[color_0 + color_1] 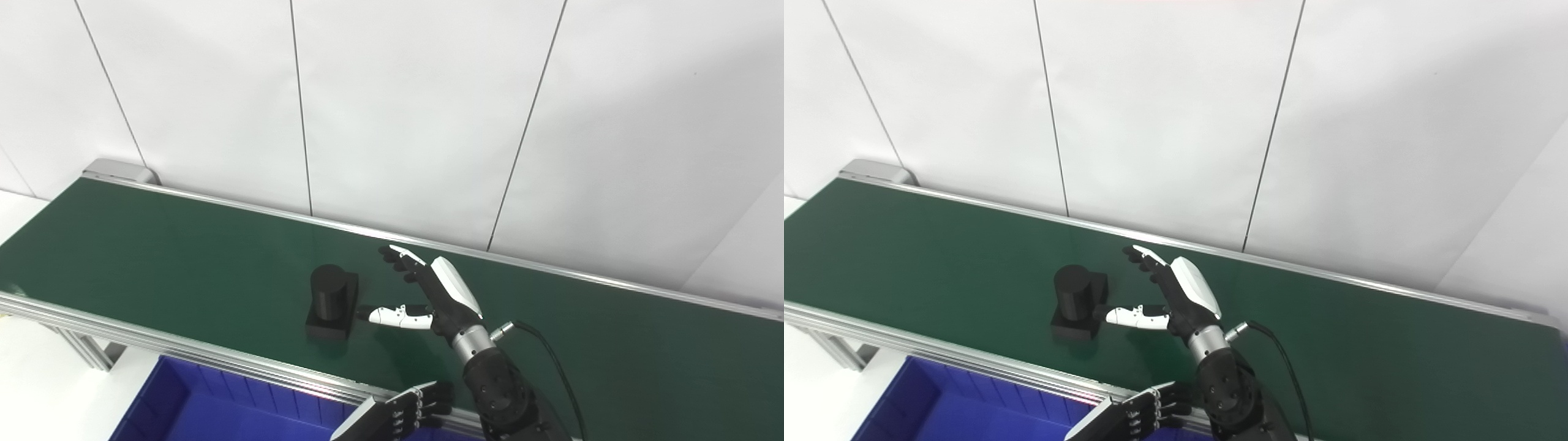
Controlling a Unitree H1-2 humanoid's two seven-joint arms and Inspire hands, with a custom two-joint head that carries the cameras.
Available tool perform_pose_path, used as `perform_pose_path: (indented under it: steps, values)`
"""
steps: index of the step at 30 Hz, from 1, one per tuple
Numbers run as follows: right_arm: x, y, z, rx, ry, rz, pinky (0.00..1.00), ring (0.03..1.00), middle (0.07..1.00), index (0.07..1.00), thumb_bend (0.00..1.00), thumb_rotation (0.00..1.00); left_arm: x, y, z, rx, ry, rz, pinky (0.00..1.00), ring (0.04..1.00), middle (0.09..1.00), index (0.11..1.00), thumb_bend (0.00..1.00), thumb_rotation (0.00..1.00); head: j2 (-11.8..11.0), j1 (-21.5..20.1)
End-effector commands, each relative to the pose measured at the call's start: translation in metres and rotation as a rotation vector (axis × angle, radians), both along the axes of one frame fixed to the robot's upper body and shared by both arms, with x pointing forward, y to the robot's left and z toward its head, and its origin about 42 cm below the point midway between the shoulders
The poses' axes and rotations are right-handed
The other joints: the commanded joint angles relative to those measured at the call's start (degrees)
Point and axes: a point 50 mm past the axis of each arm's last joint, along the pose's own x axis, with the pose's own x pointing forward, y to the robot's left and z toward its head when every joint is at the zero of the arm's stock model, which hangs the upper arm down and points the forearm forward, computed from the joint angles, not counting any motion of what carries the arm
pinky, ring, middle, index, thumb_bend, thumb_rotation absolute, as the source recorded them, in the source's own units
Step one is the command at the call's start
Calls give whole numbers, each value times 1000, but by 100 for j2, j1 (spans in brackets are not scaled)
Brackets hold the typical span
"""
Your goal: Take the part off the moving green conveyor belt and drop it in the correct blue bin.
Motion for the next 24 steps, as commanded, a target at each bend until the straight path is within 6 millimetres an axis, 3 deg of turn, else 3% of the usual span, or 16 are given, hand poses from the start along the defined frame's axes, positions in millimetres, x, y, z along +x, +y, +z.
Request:
perform_pose_path:
  steps: [1, 9, 24]
  values:
    - [6, 19, 26, 56, -95, 55, 790, 851, 859, 874, 789, 492, 8, -7, 10, -15, -69, -1, 843, 870, 892, 884, 972, 102, 6, 9]
    - [9, 26, 17, 50, -77, 63, 774, 860, 863, 869, 801, 488, 8, -14, 12, -8, -71, 6, 827, 867, 891, 886, 990, 144, 34, 101]
    - [15, 40, 2, -15, -58, 84, 759, 835, 851, 858, 815, 485, 6, -20, 16, -8, -83, 0, 816, 881, 928, 912, 952, 84, 99, 183]
